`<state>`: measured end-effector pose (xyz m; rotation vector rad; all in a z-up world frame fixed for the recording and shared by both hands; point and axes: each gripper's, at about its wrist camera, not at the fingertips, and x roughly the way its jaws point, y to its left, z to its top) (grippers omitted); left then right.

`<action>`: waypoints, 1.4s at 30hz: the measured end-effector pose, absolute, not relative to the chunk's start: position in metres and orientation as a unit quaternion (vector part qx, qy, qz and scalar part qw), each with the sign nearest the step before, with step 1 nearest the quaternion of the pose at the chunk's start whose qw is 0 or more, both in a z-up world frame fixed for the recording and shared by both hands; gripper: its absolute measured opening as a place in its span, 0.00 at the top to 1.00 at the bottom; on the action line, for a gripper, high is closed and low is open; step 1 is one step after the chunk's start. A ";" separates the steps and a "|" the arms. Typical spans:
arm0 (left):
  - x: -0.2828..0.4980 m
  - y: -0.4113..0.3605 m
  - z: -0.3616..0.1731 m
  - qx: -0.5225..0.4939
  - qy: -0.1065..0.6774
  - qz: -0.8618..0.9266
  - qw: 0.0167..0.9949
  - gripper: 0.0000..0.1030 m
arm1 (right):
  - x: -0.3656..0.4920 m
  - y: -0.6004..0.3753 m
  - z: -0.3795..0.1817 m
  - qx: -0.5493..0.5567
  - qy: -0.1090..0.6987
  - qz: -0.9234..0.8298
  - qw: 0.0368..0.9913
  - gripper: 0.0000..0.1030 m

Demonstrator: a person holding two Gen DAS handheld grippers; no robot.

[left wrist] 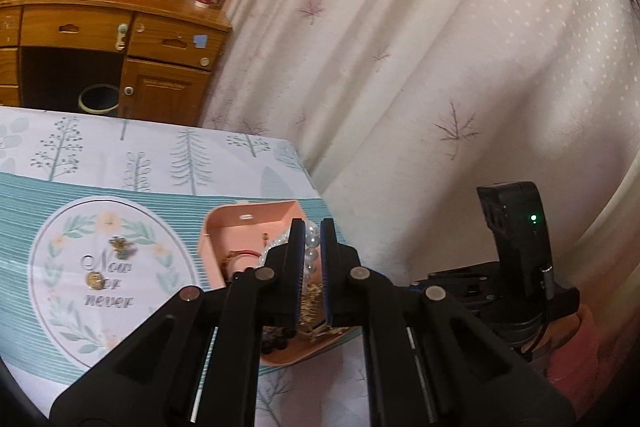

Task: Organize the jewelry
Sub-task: 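Carry the pearl bracelet into the pink tray and open the right tool, then grasp the gold coin pendant with the left tool while the right tool grasps the bee charm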

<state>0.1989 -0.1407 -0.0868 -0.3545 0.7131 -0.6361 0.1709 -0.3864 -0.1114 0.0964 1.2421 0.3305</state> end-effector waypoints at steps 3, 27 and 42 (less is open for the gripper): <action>0.200 -0.151 -0.089 -0.165 0.350 -0.299 0.872 0.95 | 0.171 -0.388 -0.112 0.041 0.576 0.159 0.801 0.92; 0.192 -0.068 -0.159 -0.120 0.449 -0.087 0.881 0.34 | 0.177 -0.341 -0.144 0.077 0.611 0.141 0.775 0.27; 0.217 -0.052 -0.201 0.029 0.414 -0.104 0.904 0.47 | 0.251 -0.264 -0.152 0.186 0.634 0.150 0.736 0.25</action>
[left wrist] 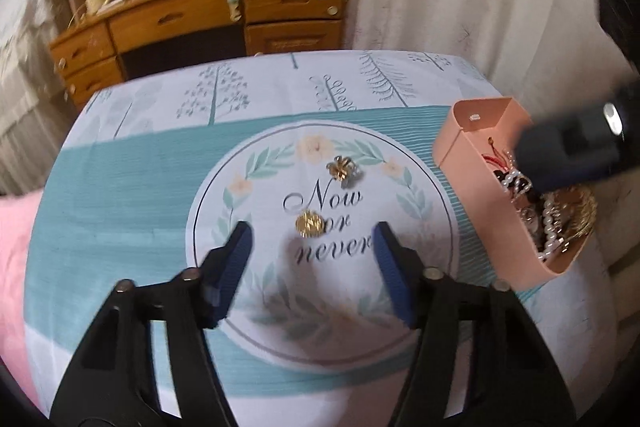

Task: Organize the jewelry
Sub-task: 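Grasp the gold coin pendant with the left tool while the right tool grasps the bee charm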

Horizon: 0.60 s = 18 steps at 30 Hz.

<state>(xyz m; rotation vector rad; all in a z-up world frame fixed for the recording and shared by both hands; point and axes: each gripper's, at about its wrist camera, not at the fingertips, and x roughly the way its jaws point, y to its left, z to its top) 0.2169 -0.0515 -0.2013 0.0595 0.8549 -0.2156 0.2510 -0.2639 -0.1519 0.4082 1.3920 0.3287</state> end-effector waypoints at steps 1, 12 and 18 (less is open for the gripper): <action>0.219 -0.053 -0.203 0.037 0.410 -0.108 0.905 0.49 | 0.257 -0.258 -0.152 0.183 0.634 0.147 0.736 0.25; 0.244 -0.046 -0.227 0.048 0.422 -0.146 0.894 0.65 | 0.323 -0.194 -0.192 0.072 0.659 0.139 0.735 0.46; 0.249 -0.037 -0.236 0.045 0.419 -0.163 0.892 0.68 | 0.332 -0.168 -0.213 -0.008 0.665 0.147 0.732 0.55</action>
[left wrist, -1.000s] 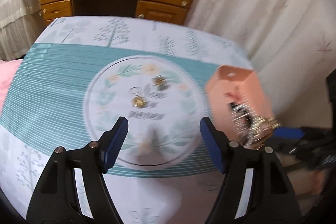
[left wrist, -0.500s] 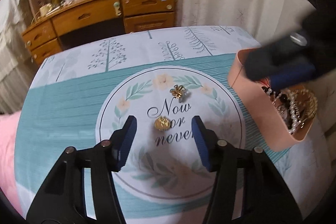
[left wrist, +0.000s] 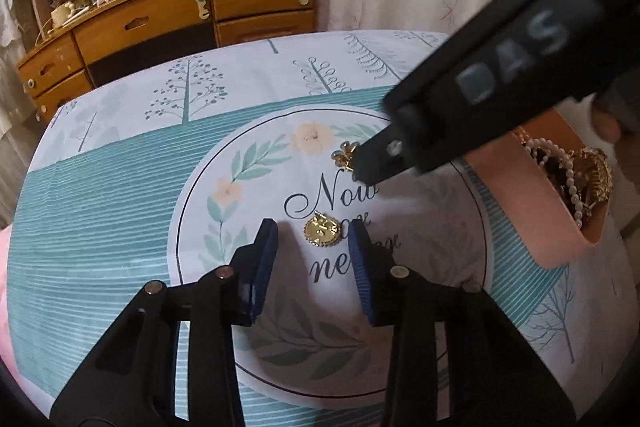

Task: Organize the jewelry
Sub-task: 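Grasp the gold coin pendant with the left tool while the right tool grasps the bee charm, then carry the coin pendant and bee charm into the pink tray and release both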

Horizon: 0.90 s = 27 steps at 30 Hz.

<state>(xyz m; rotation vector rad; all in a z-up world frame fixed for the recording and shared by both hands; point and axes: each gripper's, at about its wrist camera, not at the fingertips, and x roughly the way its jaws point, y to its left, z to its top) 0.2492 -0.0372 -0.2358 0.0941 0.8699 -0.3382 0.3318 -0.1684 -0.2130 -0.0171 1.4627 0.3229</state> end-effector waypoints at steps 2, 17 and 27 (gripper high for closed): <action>0.251 -0.036 -0.237 0.047 0.415 -0.169 0.893 0.70 | 0.335 -0.164 -0.219 -0.013 0.664 0.147 0.733 0.58; 0.259 -0.036 -0.238 0.055 0.414 -0.182 0.890 0.84 | 0.337 -0.145 -0.233 -0.101 0.627 0.197 0.747 0.72; 0.242 -0.040 -0.237 0.051 0.416 -0.169 0.892 0.84 | 0.335 -0.154 -0.231 -0.064 0.626 0.213 0.747 0.81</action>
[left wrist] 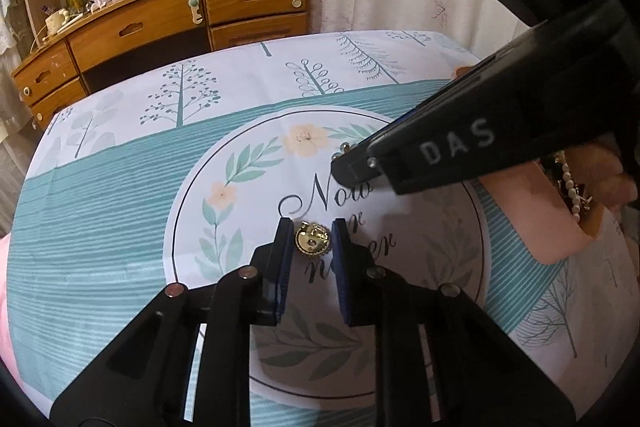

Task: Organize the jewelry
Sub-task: 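Carry the coin pendant and bee charm into the pink tray and release both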

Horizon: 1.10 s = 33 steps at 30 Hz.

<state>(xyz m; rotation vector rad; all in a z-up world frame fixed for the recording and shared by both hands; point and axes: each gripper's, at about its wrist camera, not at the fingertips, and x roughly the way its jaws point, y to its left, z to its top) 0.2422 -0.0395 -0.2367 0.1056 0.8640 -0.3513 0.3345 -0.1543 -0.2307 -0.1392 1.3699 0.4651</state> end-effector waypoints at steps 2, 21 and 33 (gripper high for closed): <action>0.241 -0.040 -0.235 0.046 0.420 -0.167 0.891 0.84 | 0.331 -0.158 -0.227 -0.060 0.625 0.215 0.748 0.81; 0.186 -0.105 -0.178 -0.058 0.381 -0.187 0.903 0.84 | 0.258 -0.277 -0.145 -0.009 0.601 0.173 0.781 0.81; 0.170 -0.173 -0.152 -0.079 0.372 -0.221 0.898 0.84 | 0.186 -0.387 -0.139 0.063 0.575 0.146 0.802 0.59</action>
